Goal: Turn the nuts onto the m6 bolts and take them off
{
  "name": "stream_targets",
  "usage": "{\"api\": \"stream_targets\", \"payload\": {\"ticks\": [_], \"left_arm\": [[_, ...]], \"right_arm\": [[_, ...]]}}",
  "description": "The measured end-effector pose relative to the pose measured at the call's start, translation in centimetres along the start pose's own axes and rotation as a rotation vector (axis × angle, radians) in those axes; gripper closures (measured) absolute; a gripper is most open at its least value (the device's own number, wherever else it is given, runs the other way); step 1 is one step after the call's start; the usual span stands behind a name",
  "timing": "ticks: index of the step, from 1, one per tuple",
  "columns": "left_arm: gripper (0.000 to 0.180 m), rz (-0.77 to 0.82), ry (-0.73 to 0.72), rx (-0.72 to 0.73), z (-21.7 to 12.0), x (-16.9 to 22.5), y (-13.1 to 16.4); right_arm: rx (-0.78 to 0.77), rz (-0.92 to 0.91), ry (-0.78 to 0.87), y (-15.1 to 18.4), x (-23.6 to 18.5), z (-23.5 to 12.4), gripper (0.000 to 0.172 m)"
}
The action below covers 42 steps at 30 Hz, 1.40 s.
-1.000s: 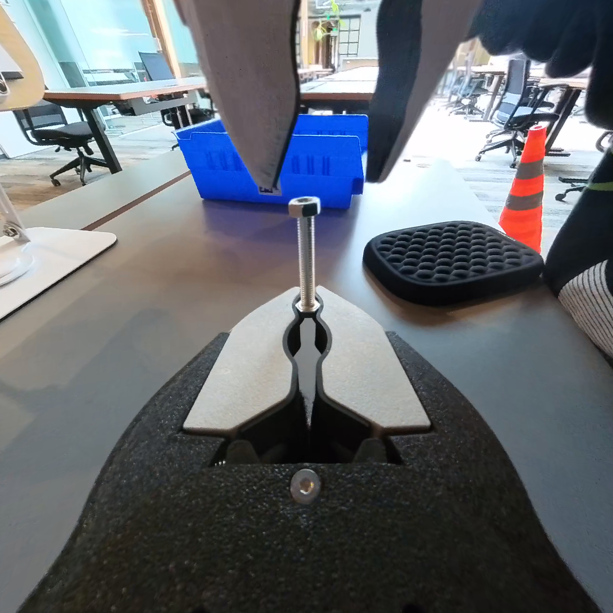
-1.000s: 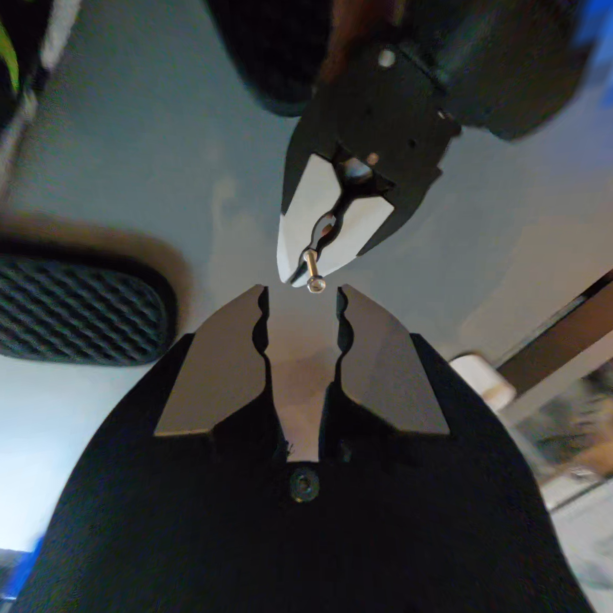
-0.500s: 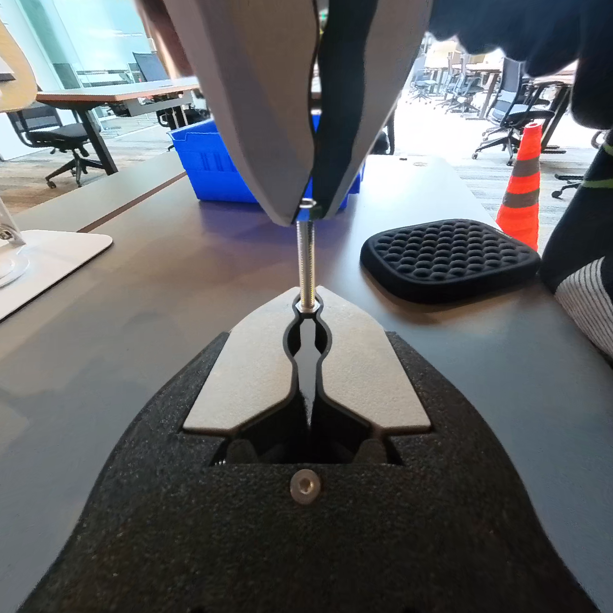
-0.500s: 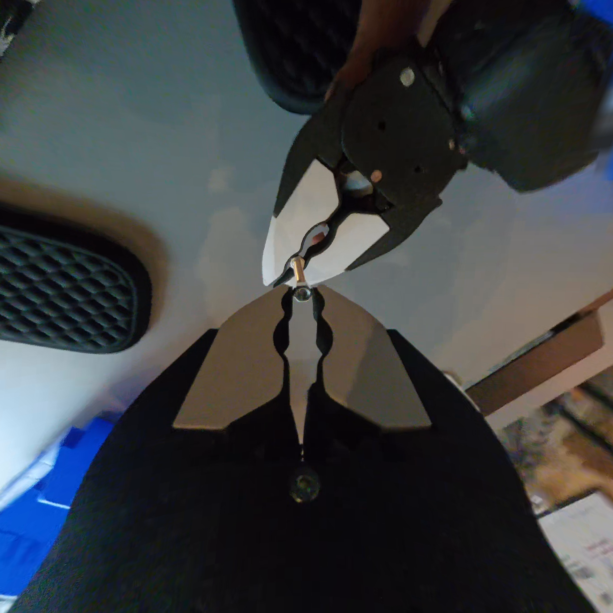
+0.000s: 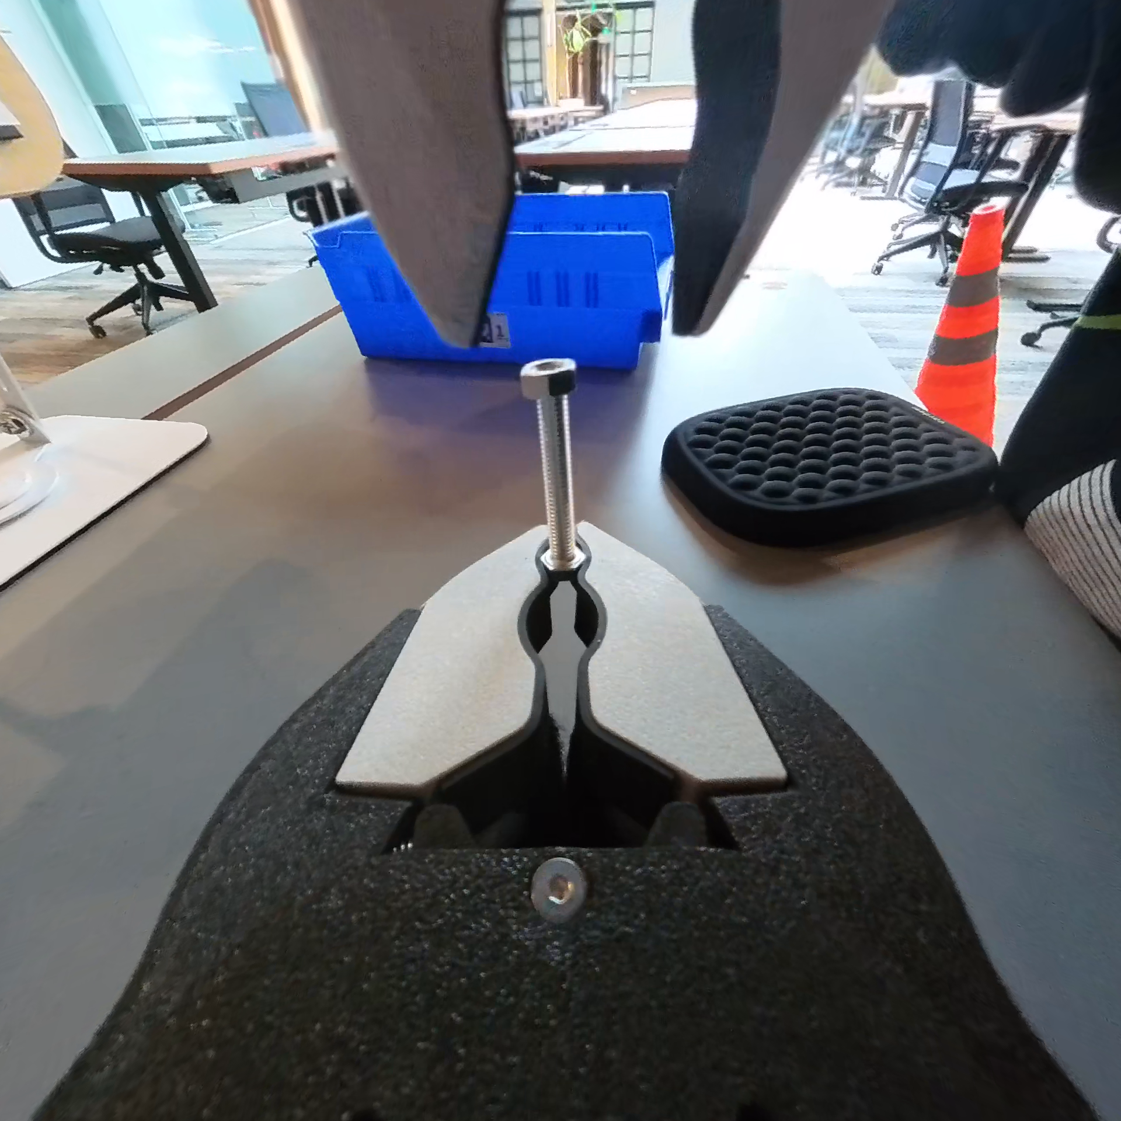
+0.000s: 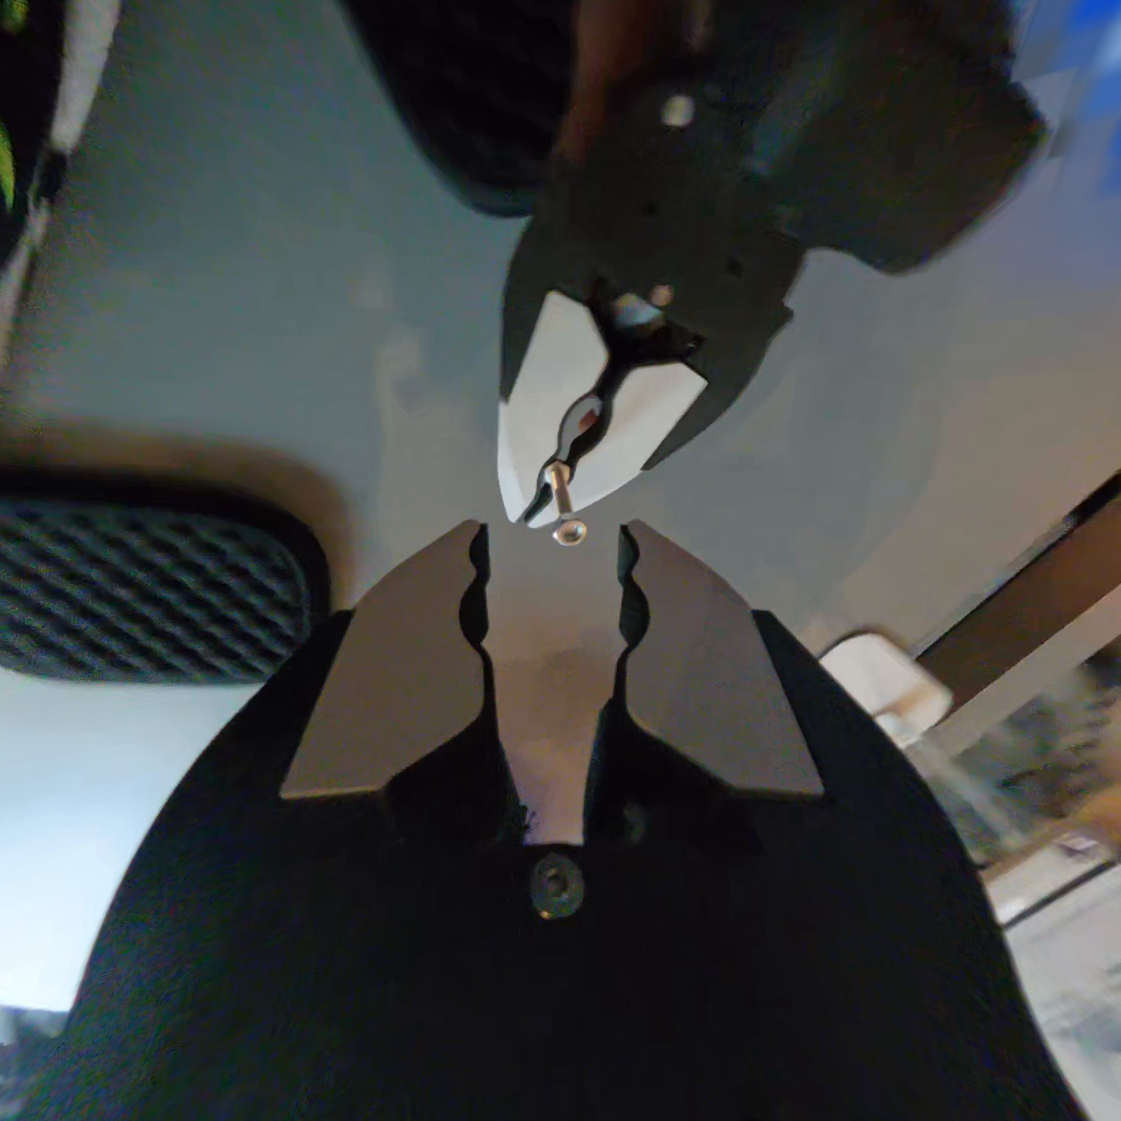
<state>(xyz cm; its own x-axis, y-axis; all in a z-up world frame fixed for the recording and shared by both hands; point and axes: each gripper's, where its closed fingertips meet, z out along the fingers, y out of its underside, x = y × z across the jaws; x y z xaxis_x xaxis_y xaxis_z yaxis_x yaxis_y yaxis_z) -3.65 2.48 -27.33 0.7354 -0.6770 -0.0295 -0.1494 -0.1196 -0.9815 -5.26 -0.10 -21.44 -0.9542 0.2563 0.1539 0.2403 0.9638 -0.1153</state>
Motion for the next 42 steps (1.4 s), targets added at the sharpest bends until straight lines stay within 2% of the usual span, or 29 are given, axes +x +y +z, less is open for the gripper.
{"api": "stream_targets", "payload": {"ticks": [3,9,24,27,29,32,34,35,36,37,39,42], "left_arm": [[0.178,0.007,0.008,0.006,0.0,0.1,-0.1],[0.178,0.022,0.034,0.011,0.0,0.5,-0.1],[0.178,0.029,0.056,0.018,0.0,0.8,-0.2],[0.178,0.015,0.032,0.019,0.0,0.4,-0.2],[0.178,0.004,0.003,0.012,0.0,0.1,-0.1],[0.178,0.001,-0.035,0.001,0.0,-0.4,0.0],[0.178,0.002,-0.033,0.000,0.1,-0.4,0.0],[0.178,0.004,-0.032,0.002,0.1,-0.3,0.0],[0.178,0.003,-0.028,0.004,0.1,-0.3,-0.1],[0.178,0.001,-0.022,0.006,0.1,-0.2,-0.1],[0.178,0.002,-0.005,0.019,0.0,0.0,-0.2],[0.178,0.015,0.024,0.015,0.1,0.4,-0.2]], "right_arm": [[-0.010,-0.209,0.002,0.3,0.0,0.5,0.139],[0.109,-0.319,-0.079,-0.8,-0.3,0.5,0.157],[0.110,-0.312,-0.085,-0.2,-0.1,0.7,0.162],[0.056,-0.151,-0.070,0.2,0.2,0.7,0.162],[-0.010,0.025,-0.046,0.5,0.4,0.8,0.162],[-0.056,0.390,0.000,0.5,0.6,0.9,0.162],[-0.060,0.503,0.009,0.5,0.4,0.8,0.162],[-0.049,0.490,0.015,0.4,0.4,0.8,0.156],[-0.033,0.459,0.025,0.3,0.5,0.6,0.141],[-0.016,0.405,0.035,0.2,0.6,0.3,0.133],[0.030,0.206,0.045,0.0,0.4,-0.2,0.127],[0.054,-0.102,0.038,0.3,-0.3,-0.4,0.129]]}}
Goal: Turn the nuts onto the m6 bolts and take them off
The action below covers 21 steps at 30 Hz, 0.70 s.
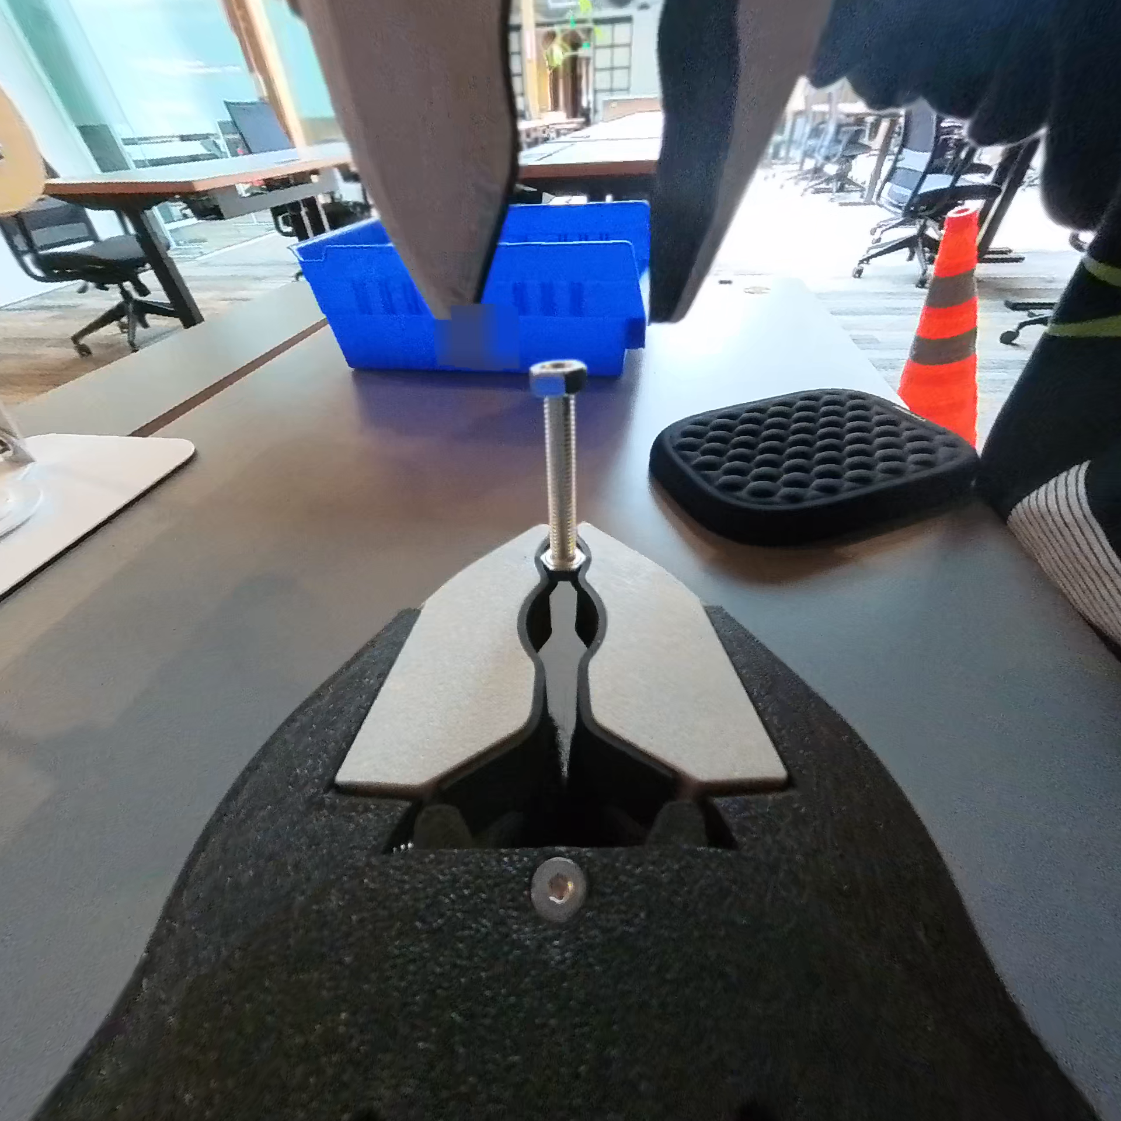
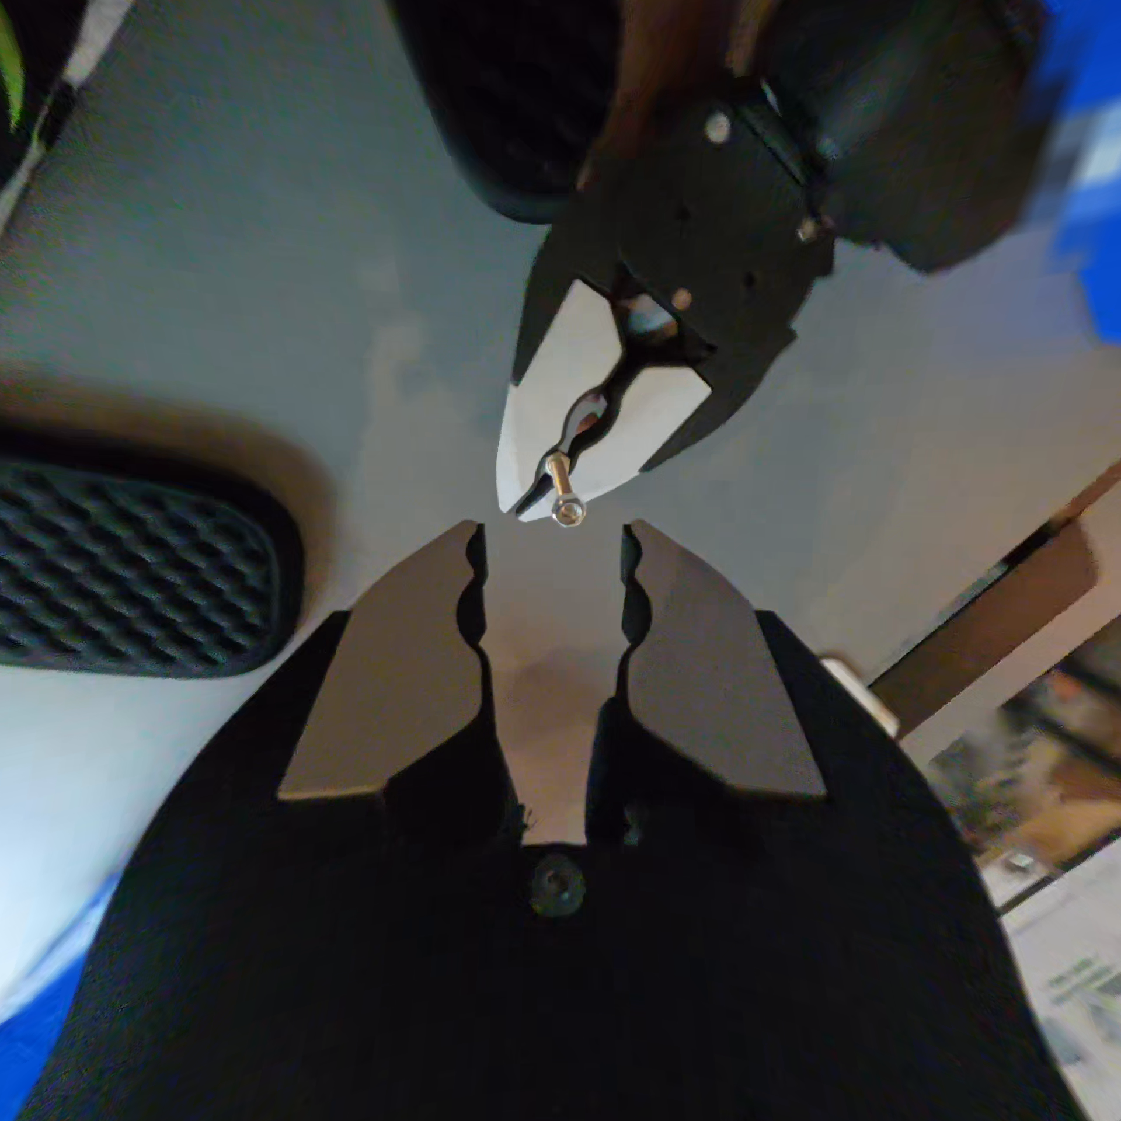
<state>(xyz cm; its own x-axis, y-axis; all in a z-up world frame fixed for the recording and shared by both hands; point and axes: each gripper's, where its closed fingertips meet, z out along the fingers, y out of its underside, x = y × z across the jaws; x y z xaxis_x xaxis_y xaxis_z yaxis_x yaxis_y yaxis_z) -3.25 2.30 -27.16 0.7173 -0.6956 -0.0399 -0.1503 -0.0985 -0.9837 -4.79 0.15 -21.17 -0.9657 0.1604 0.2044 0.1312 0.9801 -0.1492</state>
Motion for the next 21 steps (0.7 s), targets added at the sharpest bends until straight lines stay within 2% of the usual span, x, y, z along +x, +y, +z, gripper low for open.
{"api": "stream_targets", "payload": {"ticks": [1,5,12,14,16,20,21], "left_arm": [[0.178,0.005,0.008,0.000,0.0,0.1,0.0],[0.178,0.011,0.033,0.005,0.0,0.5,-0.1],[0.178,0.009,0.047,0.008,0.0,0.6,-0.1],[0.178,0.003,0.033,0.012,0.0,0.4,-0.2],[0.178,-0.003,0.014,0.009,0.0,0.1,-0.1],[0.178,-0.003,-0.033,-0.011,0.1,-0.4,0.1],[0.178,-0.003,-0.033,-0.015,0.1,-0.4,0.2]], "right_arm": [[0.023,-0.060,-0.012,-0.2,-0.2,0.1,0.136],[0.095,-0.175,-0.059,-0.7,-0.2,0.5,0.146],[0.082,-0.234,-0.067,-0.6,0.2,1.3,0.161],[0.061,-0.141,-0.054,-0.5,0.5,1.3,0.161],[0.003,0.027,-0.042,-0.2,0.5,1.3,0.161],[-0.106,0.576,0.011,0.0,0.5,1.5,0.161],[-0.117,0.642,0.012,0.1,0.3,1.5,0.161]]}}
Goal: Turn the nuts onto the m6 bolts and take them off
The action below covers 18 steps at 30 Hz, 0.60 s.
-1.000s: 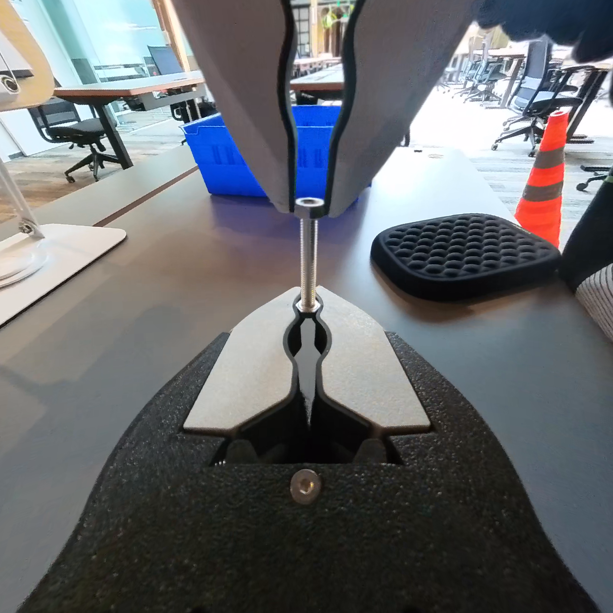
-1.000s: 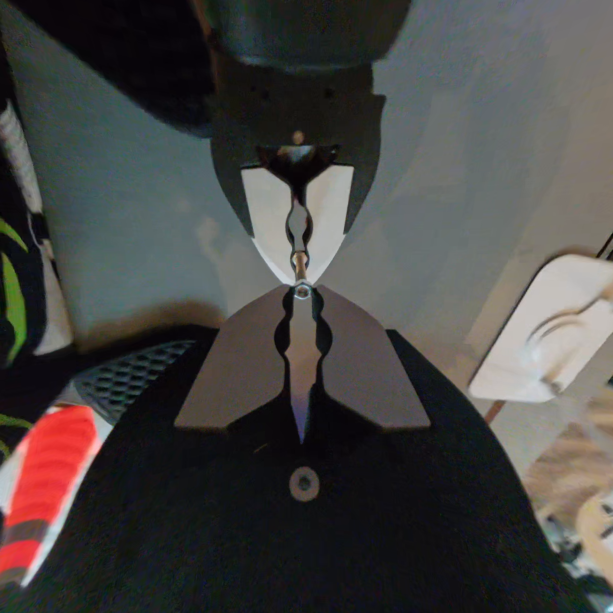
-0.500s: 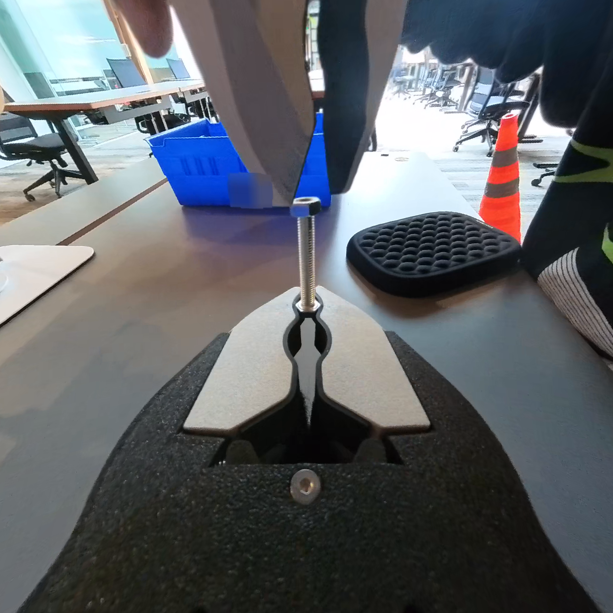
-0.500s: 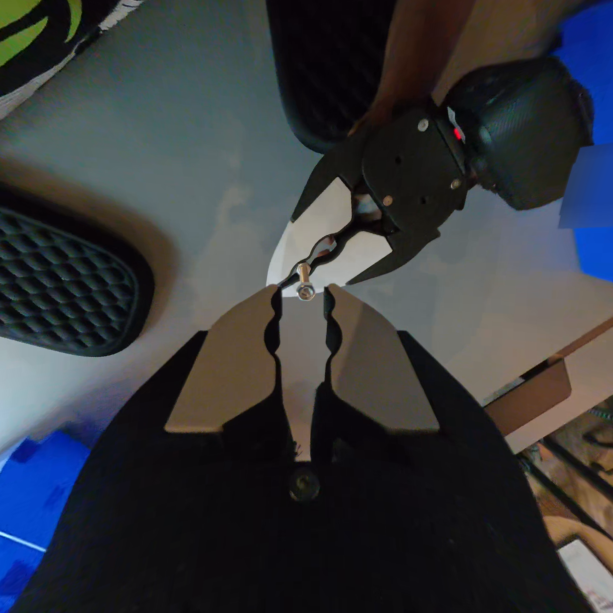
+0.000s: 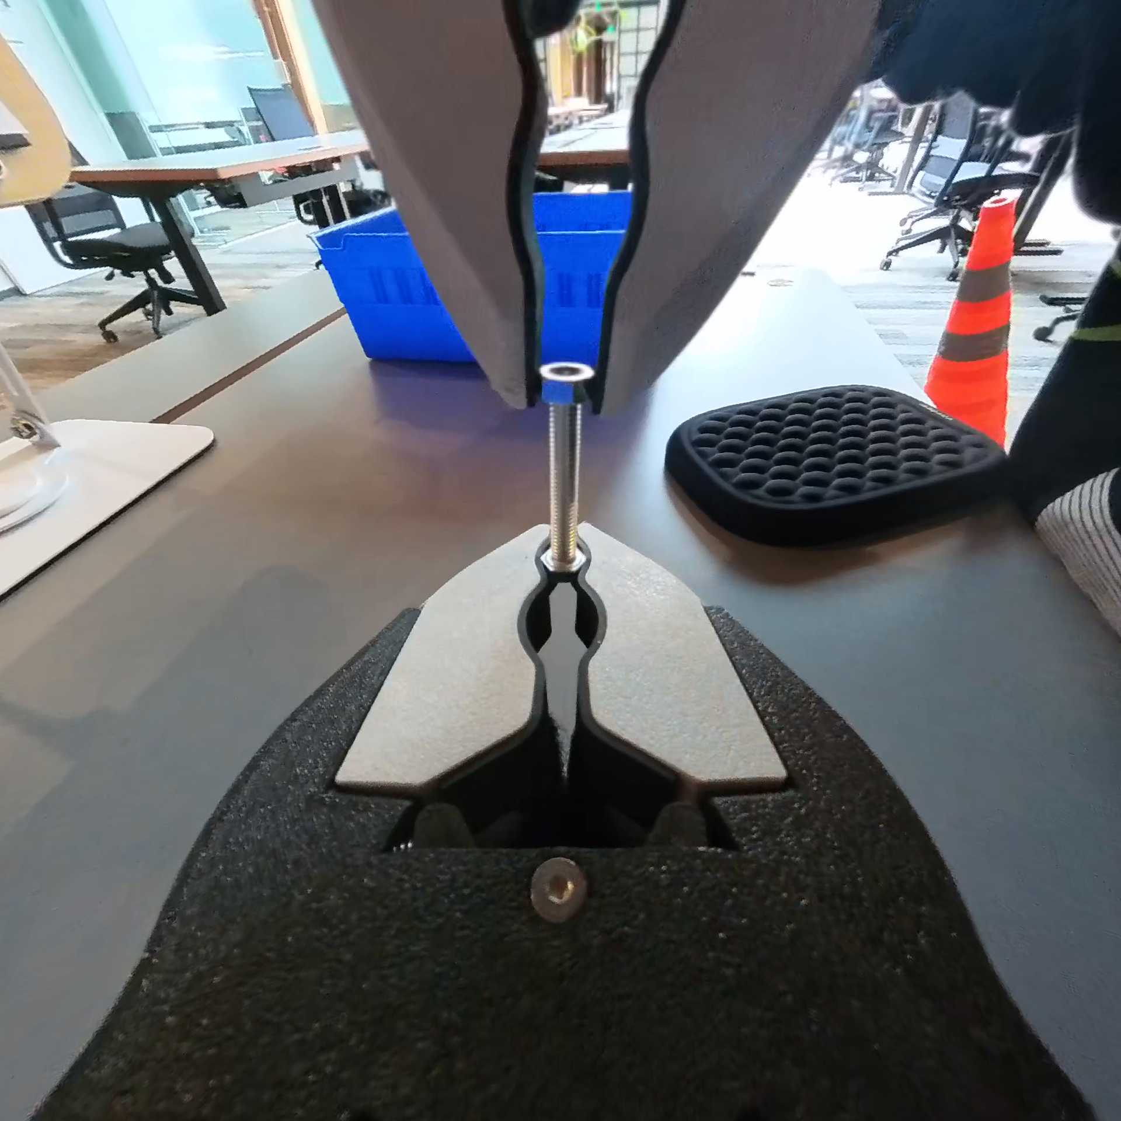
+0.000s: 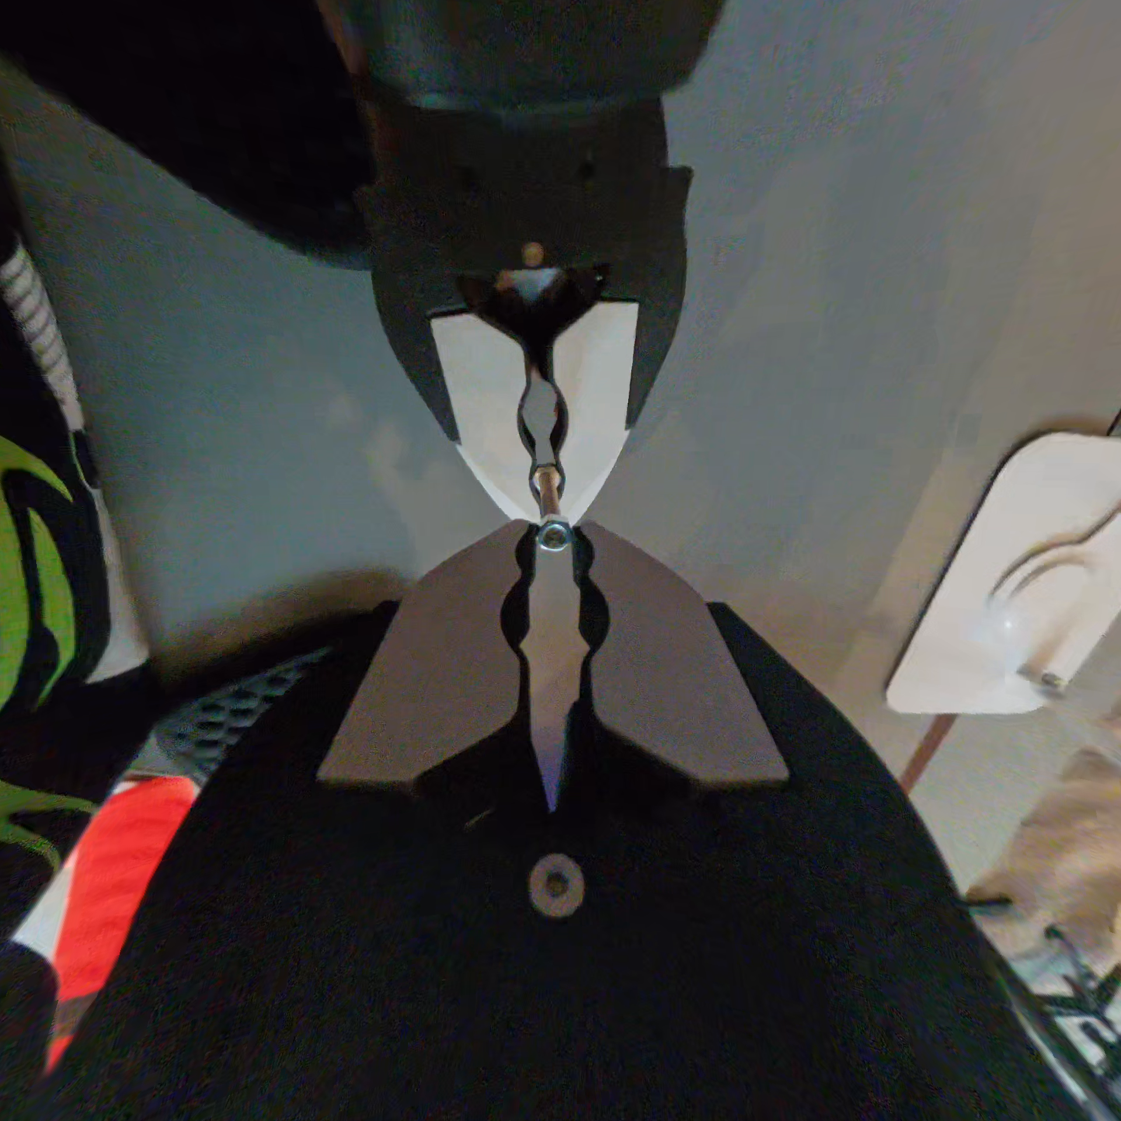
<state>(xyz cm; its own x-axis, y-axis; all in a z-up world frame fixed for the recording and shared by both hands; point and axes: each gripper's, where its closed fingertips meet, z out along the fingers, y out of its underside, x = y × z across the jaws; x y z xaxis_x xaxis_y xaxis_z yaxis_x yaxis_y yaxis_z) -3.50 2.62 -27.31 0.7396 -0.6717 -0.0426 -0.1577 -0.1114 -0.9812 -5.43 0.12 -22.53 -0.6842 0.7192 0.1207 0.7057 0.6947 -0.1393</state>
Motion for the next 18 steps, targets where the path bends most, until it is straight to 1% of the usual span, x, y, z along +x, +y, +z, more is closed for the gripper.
{"api": "stream_targets", "payload": {"ticks": [2,3,4,5,6,8,10,11,12,15,16,18], "left_arm": [[0.178,0.011,-0.001,-0.001,0.03,0.10,-0.02],[0.178,0.011,0.001,0.001,0.03,0.12,-0.03],[0.178,0.007,0.004,0.002,0.00,0.11,-0.05],[0.178,0.003,0.009,0.004,-0.01,0.13,-0.07],[0.178,0.002,0.016,0.010,-0.04,0.19,-0.13],[0.178,0.005,0.027,0.020,-0.08,0.32,-0.26],[0.178,0.005,0.035,0.015,-0.04,0.41,-0.20],[0.178,0.007,0.039,0.014,-0.04,0.47,-0.19],[0.178,0.008,0.044,0.014,-0.04,0.53,-0.19],[0.178,0.011,0.058,0.015,-0.04,0.71,-0.20],[0.178,0.012,0.062,0.016,-0.05,0.75,-0.21],[0.178,0.012,0.064,0.017,-0.06,0.79,-0.22]], "right_arm": [[0.019,0.001,0.013,-0.05,-0.01,-0.01,0.160],[0.023,-0.002,0.007,-0.09,-0.05,0.02,0.146],[0.027,-0.028,-0.012,-0.14,-0.20,0.01,0.127],[0.033,-0.080,-0.029,-0.16,-0.32,-0.09,0.121],[0.042,-0.170,-0.041,-0.14,-0.44,-0.23,0.122],[0.068,-0.413,-0.010,-0.08,-0.32,-0.45,0.123],[0.067,-0.648,0.017,0.39,-0.27,-0.46,0.128],[0.082,-0.720,0.025,0.27,-0.22,-0.45,0.132],[0.097,-0.758,0.005,0.16,-0.39,-0.41,0.134],[0.137,-0.778,-0.073,-0.33,-0.77,-0.33,0.136],[0.135,-0.794,-0.081,-0.30,-0.67,-0.27,0.138],[0.133,-0.834,-0.087,-0.23,-0.57,-0.12,0.149]]}}
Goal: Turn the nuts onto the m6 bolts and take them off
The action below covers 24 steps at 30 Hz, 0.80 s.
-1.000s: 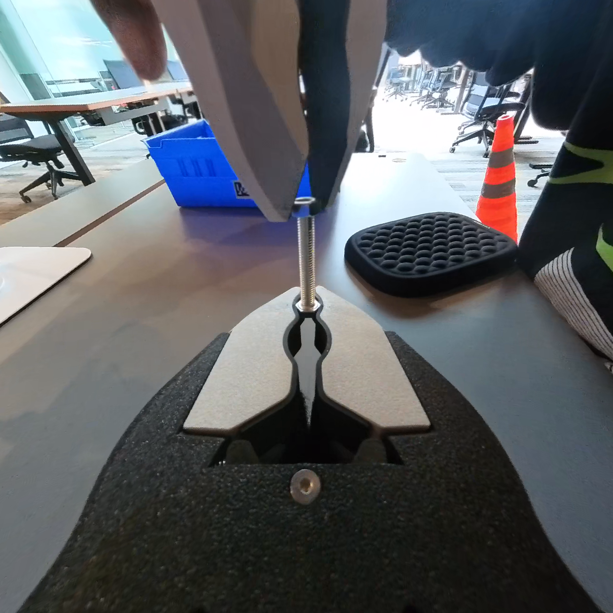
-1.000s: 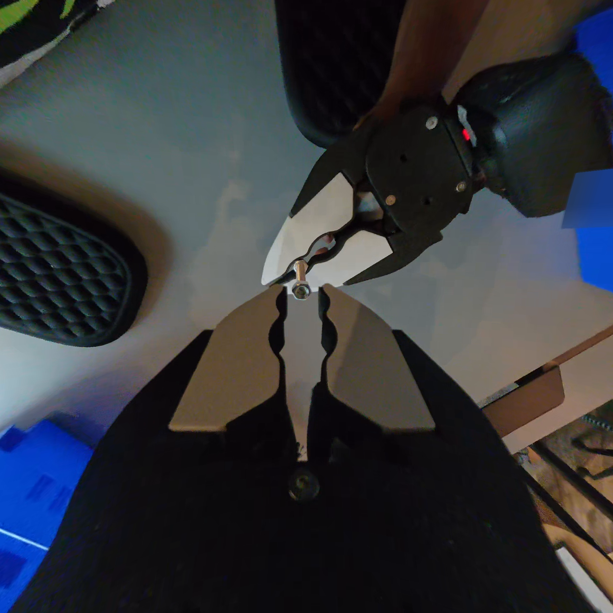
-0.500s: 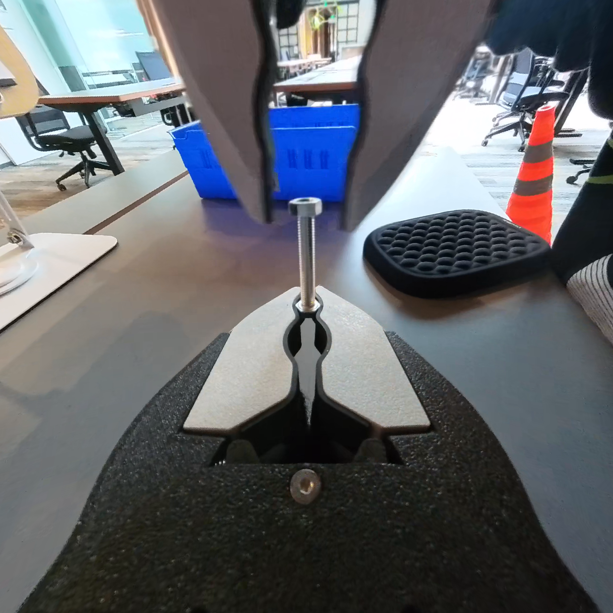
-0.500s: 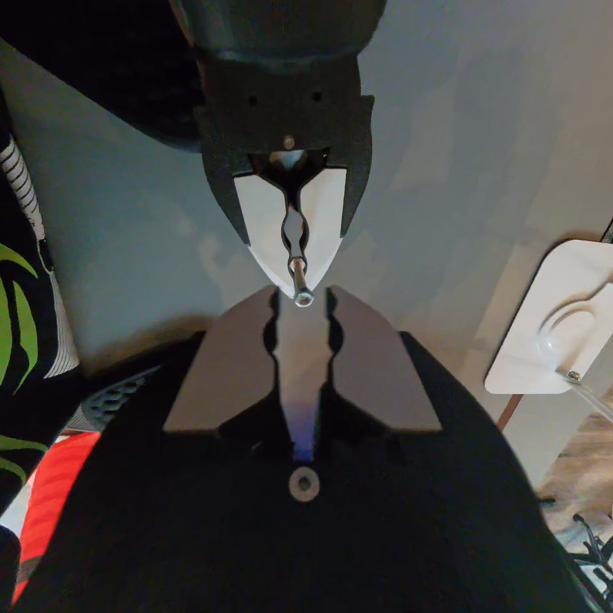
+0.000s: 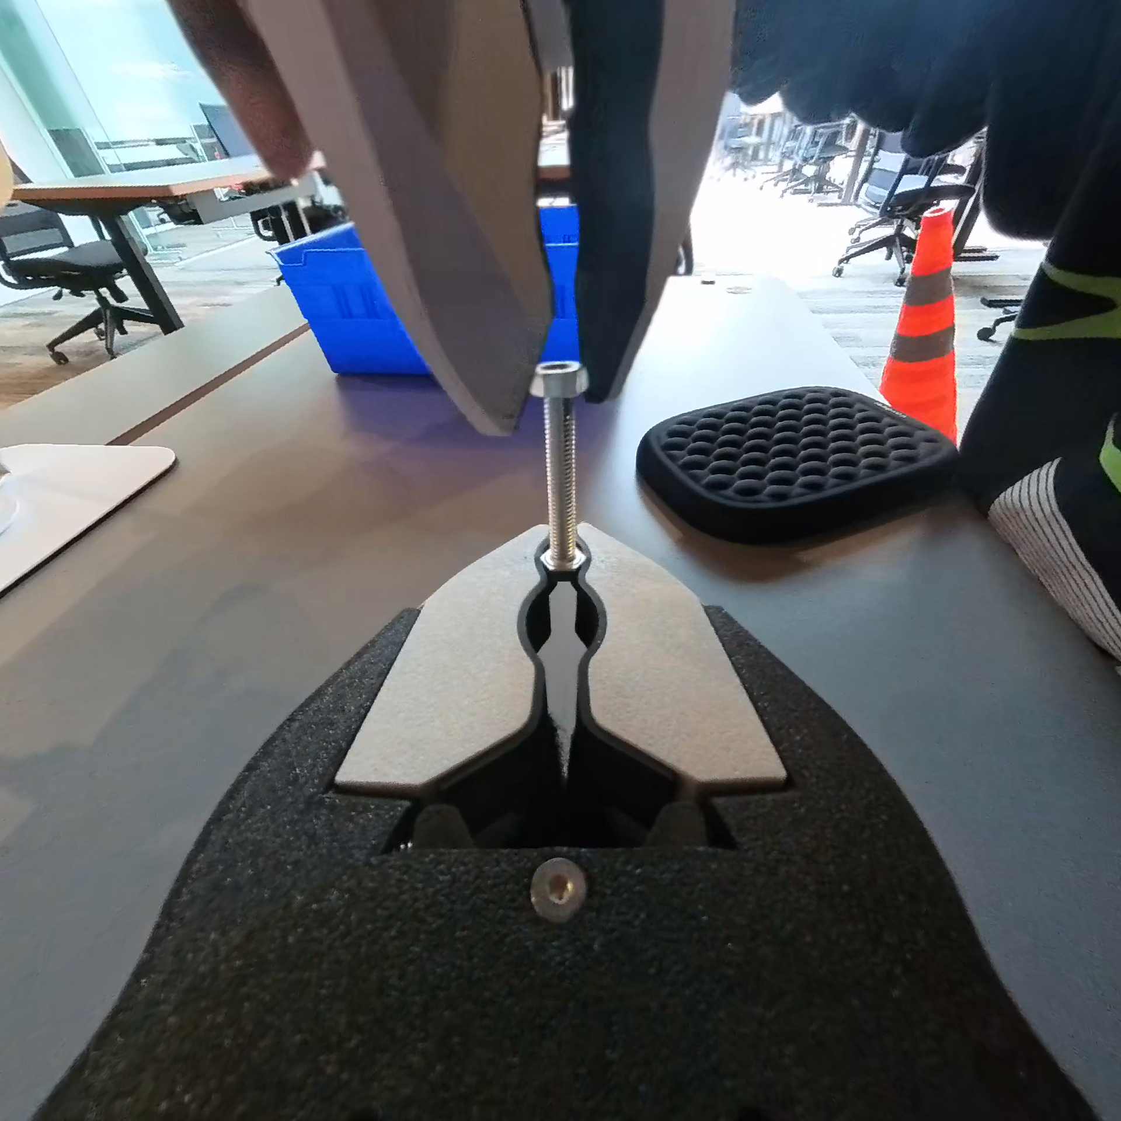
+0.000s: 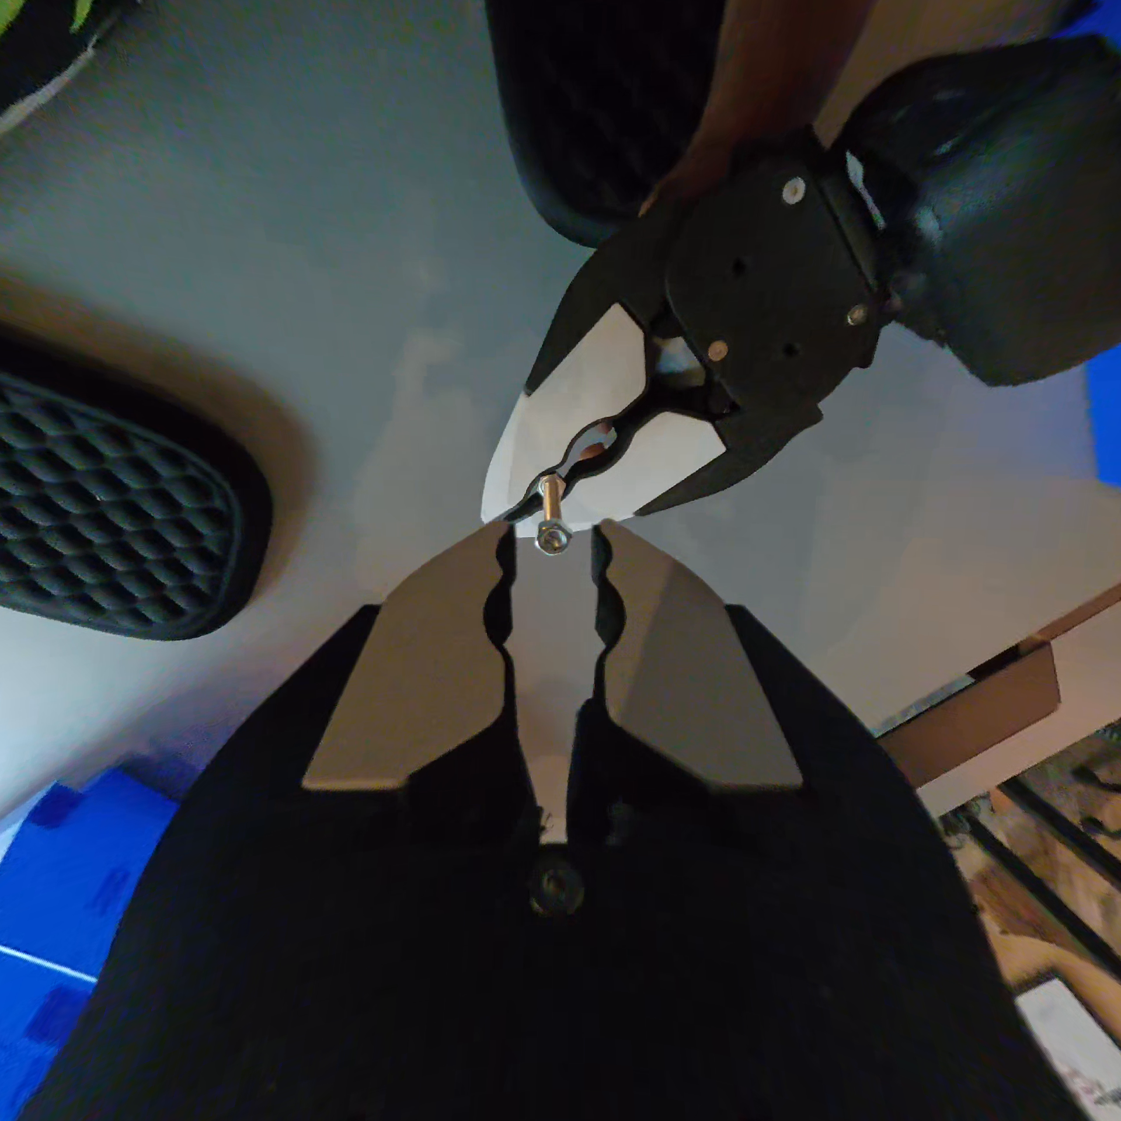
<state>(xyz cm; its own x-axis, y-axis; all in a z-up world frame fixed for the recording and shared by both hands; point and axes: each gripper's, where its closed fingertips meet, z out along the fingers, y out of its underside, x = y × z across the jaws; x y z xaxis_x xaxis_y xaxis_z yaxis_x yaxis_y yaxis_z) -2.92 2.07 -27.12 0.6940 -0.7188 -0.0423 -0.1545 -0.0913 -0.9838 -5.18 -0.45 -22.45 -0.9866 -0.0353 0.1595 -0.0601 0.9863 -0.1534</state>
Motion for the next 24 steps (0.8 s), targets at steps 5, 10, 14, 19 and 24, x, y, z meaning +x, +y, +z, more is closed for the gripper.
{"api": "stream_targets", "payload": {"ticks": [5,10,14,19,24], "left_arm": [[0.178,-0.006,-0.014,0.003,0.0,-0.2,0.0],[0.178,-0.011,-0.062,-0.013,0.0,-0.8,0.2],[0.178,0.010,-0.057,-0.021,0.1,-0.5,0.2],[0.178,0.000,-0.036,-0.009,0.0,-0.4,0.1],[0.178,0.008,0.000,0.003,0.0,0.1,0.0]], "right_arm": [[-0.026,0.094,0.030,0.2,0.2,0.0,0.161],[-0.147,0.731,0.080,0.9,0.0,0.2,0.161],[-0.127,0.795,0.098,0.7,-0.2,0.2,0.155],[-0.073,0.444,0.094,0.5,0.2,-0.7,0.136],[0.002,0.073,0.018,-0.1,-0.9,-0.6,0.139]]}}
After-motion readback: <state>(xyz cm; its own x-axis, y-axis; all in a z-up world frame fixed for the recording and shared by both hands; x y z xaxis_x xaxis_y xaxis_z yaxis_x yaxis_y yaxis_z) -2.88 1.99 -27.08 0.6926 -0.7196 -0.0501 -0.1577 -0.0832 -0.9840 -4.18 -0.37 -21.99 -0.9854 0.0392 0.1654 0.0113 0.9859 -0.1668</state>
